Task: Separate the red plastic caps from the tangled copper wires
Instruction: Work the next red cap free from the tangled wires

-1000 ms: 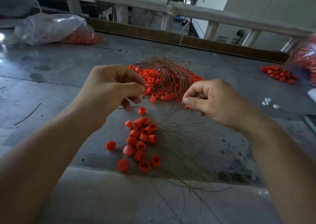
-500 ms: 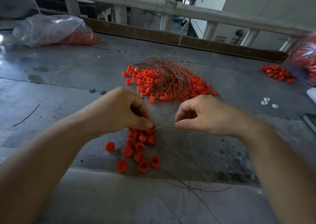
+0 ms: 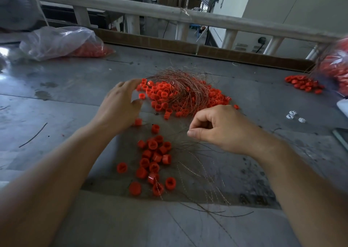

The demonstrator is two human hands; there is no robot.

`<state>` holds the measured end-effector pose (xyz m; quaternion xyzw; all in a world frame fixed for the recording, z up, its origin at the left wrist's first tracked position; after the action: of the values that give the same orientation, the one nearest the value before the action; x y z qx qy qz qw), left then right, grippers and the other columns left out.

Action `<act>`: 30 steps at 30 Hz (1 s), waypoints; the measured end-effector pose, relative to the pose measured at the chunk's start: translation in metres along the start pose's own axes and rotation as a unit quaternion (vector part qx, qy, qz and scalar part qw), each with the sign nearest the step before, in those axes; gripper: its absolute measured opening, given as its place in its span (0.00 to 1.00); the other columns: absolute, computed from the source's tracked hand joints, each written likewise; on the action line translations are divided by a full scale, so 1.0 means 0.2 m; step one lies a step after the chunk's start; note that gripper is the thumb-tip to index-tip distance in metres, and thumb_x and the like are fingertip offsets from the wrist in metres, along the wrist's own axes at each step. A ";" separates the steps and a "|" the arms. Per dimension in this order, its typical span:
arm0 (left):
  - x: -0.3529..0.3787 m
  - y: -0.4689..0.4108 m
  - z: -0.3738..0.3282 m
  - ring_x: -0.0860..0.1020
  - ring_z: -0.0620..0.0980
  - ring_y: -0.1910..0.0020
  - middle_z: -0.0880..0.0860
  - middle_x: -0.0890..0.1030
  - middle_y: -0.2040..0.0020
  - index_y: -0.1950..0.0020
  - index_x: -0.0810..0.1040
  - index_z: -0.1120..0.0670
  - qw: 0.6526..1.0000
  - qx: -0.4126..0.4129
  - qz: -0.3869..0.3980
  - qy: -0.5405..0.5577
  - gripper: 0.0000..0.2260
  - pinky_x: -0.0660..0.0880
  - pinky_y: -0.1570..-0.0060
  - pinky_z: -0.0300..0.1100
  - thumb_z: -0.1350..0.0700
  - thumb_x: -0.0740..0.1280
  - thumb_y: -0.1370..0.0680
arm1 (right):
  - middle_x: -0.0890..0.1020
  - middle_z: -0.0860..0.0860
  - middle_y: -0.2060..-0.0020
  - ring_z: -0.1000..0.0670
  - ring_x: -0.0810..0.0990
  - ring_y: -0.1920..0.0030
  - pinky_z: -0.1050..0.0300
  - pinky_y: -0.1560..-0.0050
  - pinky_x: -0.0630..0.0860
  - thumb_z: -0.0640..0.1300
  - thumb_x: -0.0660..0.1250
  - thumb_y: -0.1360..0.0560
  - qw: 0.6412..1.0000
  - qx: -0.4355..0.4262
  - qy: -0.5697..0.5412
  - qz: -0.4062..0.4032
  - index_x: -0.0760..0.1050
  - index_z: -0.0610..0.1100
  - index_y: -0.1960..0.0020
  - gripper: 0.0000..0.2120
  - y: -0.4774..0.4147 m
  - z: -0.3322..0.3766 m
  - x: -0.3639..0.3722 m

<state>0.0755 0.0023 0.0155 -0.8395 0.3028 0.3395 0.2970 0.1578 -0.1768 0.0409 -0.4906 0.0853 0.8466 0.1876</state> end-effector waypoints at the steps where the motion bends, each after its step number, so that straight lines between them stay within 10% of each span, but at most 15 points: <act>1: 0.02 -0.01 0.00 0.64 0.52 0.31 0.53 0.66 0.29 0.26 0.60 0.51 1.000 0.001 0.015 -0.001 0.25 0.61 0.35 0.45 0.60 0.62 0.23 | 0.77 0.59 0.70 0.66 0.75 0.65 0.75 0.64 0.68 0.49 0.69 0.28 1.000 0.002 0.003 -0.004 0.75 0.54 0.64 0.07 0.00 0.00 0.00; 6: 0.14 -0.06 0.05 0.44 0.49 0.25 0.48 0.47 0.23 0.24 0.50 0.48 0.991 -0.003 0.114 -0.069 0.26 0.44 0.27 0.47 0.58 0.55 0.20 | 0.77 0.59 0.70 0.67 0.74 0.65 0.77 0.65 0.68 0.49 0.69 0.28 1.000 0.000 0.010 -0.010 0.75 0.53 0.64 0.07 0.00 0.00 0.00; 14: 0.04 -0.06 0.01 0.75 0.57 0.46 0.56 0.80 0.45 0.45 0.81 0.54 0.996 0.038 0.015 -0.079 0.11 0.69 0.50 0.44 0.63 0.65 0.25 | 0.76 0.60 0.70 0.71 0.73 0.65 0.78 0.64 0.67 0.49 0.68 0.28 1.000 0.012 0.014 -0.017 0.74 0.54 0.65 0.08 -0.01 -0.02 -0.01; 30: 0.01 0.15 -0.25 0.73 0.34 0.61 0.37 0.74 0.61 0.56 0.81 0.49 0.988 0.149 0.030 0.037 0.04 0.67 0.61 0.25 0.54 0.72 0.30 | 0.78 0.53 0.57 0.58 0.75 0.58 0.69 0.55 0.69 0.43 0.68 0.27 0.976 0.037 0.047 -0.210 0.80 0.47 0.56 0.02 -0.04 -0.10 -0.12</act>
<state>0.0752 -0.0536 0.0351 -0.7883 0.3857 0.2684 0.3971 0.1872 -0.1808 0.0523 -0.5296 0.0204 0.7604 0.3753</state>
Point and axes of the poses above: each hand's wrist, its own y-axis away from the middle knuckle, its own x-axis out of the palm, z = x × y, the point moved 6 cm from there along -y, towards the middle knuckle
